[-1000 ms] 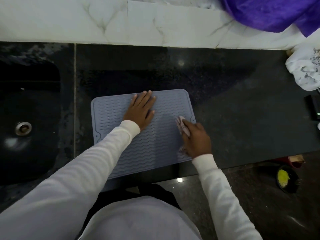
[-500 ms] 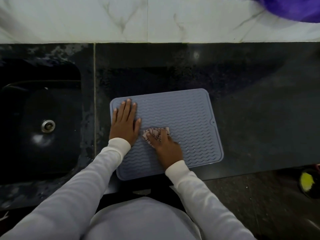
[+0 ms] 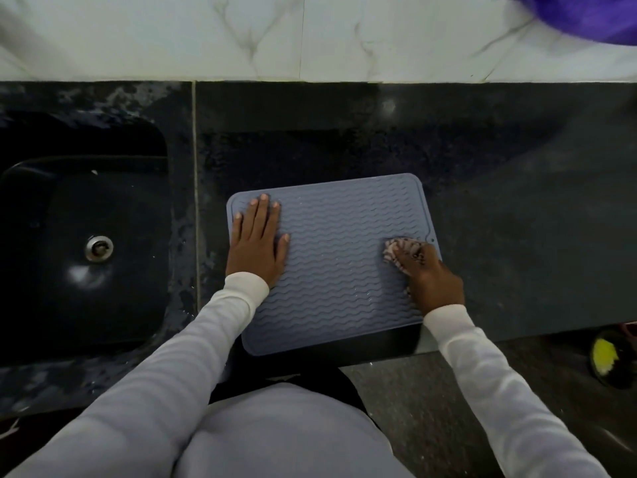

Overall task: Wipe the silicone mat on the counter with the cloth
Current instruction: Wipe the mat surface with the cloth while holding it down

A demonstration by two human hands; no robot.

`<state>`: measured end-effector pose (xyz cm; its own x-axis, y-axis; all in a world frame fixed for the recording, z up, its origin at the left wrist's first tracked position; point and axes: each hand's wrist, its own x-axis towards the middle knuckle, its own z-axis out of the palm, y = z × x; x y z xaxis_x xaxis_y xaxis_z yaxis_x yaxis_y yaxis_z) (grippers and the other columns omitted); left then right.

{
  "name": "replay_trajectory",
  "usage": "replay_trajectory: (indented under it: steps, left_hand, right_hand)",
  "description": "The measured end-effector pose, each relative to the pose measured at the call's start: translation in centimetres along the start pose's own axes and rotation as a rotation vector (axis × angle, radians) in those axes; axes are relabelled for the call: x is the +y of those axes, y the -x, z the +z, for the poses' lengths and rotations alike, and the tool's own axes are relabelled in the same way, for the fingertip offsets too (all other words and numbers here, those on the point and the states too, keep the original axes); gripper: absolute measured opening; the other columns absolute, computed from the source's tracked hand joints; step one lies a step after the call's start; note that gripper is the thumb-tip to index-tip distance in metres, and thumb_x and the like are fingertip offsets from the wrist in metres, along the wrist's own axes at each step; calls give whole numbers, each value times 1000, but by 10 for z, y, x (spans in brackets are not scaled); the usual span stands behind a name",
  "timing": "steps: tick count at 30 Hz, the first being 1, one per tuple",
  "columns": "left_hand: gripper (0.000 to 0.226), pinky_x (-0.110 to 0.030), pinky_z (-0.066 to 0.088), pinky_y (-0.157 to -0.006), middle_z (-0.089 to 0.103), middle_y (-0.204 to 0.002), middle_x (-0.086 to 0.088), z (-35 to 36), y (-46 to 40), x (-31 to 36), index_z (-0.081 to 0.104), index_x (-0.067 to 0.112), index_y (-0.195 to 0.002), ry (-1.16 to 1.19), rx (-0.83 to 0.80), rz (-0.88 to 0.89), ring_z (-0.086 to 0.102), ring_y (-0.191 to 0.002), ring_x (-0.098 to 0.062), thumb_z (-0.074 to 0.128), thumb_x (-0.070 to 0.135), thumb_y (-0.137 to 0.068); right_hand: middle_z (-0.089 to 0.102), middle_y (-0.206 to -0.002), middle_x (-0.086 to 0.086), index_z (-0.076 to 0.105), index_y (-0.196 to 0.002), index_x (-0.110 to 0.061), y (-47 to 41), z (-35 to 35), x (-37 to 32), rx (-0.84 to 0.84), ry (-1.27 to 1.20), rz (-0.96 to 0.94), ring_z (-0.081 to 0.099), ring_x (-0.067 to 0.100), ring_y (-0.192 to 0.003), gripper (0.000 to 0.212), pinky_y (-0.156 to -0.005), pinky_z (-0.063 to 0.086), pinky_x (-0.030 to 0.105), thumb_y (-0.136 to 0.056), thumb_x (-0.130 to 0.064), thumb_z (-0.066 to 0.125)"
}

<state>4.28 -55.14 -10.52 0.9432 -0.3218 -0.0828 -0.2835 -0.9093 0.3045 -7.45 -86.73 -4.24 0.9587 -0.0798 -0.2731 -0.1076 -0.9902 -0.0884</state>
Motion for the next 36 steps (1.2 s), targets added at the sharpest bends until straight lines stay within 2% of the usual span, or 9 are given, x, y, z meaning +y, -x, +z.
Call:
replay_trajectory:
  steps: [2,4,6,10,13,17,23,28,36]
  left_hand:
    - [62,-47,6,-121,0,-163,-2,-1,0,0,5,21,-155,3,0,1,-3,-149,-18,28,44,-102]
    - [62,-47,7,-121,1,-163,-3,-1,0,1,5,20,-154,2,5,3,-3,-149,-20,28,43,-102]
    - [62,-47,6,-121,1,-163,-3,-1,1,2,6,20,-154,0,9,1,-2,-149,-20,28,43,-102]
    - [61,-48,6,-121,4,-162,-4,-1,2,3,9,19,-154,0,10,11,1,-149,-21,30,41,-101]
    - [61,-47,5,-121,6,-162,-5,-1,1,3,10,19,-154,3,9,15,2,-149,-21,31,41,-102]
    - [60,-47,4,-121,6,-162,-4,-1,1,2,9,20,-154,2,23,17,0,-149,-19,29,41,-102]
    - [60,-47,5,-121,3,-163,-3,-2,1,4,7,21,-154,-3,13,4,-1,-149,-18,27,42,-102]
    - [60,-47,4,-121,4,-162,-4,-4,1,6,9,20,-154,-8,16,-2,0,-149,-20,27,42,-102]
    - [61,-48,4,-121,4,-162,-4,-3,2,5,8,20,-154,6,23,1,-2,-149,-19,29,41,-102]
  right_hand:
    - [65,-107,4,45,-111,-43,-1,-4,-5,45,76,91,67,28,-86,34,-84,51,41,-88,-67,44]
    - [58,-120,11,46,-127,-42,-1,-10,-16,30,-22,182,62,33,-93,35,-74,48,40,-93,-40,43]
    - [51,-129,10,46,-136,-35,2,-14,-38,83,-105,220,58,35,-101,46,-75,46,43,-93,-20,47]
    - [56,-127,-6,54,-128,-40,31,13,-133,151,-252,-88,60,18,-114,32,-84,54,38,-96,-38,52]
    - [51,-138,19,55,-132,-36,50,43,-176,-27,-175,-239,65,37,-101,45,-54,57,40,-91,-22,42]
    - [51,-137,19,54,-132,-40,56,40,-143,-22,-82,-181,64,34,-71,52,-47,55,39,-85,-21,38]
    - [45,-139,10,48,-134,-42,64,24,-31,-70,-30,8,62,39,-91,62,-62,56,46,-79,-18,66]
    - [43,-140,7,42,-136,-39,68,5,23,-32,-87,176,62,39,-98,63,-77,55,49,-81,-28,69]
    - [53,-117,17,56,-131,-27,48,-21,1,114,-168,246,63,43,-81,51,-66,52,47,-83,-18,69]
